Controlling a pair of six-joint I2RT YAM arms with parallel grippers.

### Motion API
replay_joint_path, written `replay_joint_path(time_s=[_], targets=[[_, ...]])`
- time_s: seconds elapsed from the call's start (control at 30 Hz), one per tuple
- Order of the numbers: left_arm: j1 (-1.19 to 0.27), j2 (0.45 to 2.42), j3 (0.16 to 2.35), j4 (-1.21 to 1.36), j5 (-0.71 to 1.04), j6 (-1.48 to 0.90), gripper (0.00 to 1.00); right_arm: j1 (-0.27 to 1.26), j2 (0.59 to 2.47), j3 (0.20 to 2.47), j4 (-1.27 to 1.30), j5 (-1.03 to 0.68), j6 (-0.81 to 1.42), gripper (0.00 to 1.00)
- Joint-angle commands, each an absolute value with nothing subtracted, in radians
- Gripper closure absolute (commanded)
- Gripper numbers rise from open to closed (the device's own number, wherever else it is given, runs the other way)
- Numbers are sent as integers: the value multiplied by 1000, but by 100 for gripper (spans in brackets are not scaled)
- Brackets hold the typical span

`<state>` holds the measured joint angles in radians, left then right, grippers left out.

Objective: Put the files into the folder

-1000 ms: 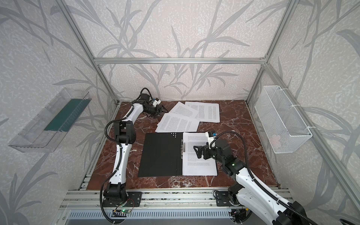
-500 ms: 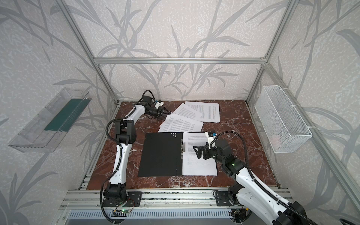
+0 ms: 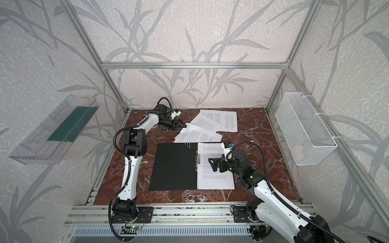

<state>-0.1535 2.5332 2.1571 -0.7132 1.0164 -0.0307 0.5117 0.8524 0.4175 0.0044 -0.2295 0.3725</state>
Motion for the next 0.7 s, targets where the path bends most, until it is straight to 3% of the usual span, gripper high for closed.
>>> replay_joint_path(time_s=[0.0, 0.3, 0.67], targets=[[-174, 2471, 2125, -614, 980, 32, 42, 514, 863, 434, 33, -243, 361, 1], [-213, 2494, 2153, -662, 865, 110, 46, 514, 895, 442, 39, -256, 363, 0], [-245, 2518, 2192, -702, 692, 123, 66, 513, 904, 443, 43, -259, 363, 1]])
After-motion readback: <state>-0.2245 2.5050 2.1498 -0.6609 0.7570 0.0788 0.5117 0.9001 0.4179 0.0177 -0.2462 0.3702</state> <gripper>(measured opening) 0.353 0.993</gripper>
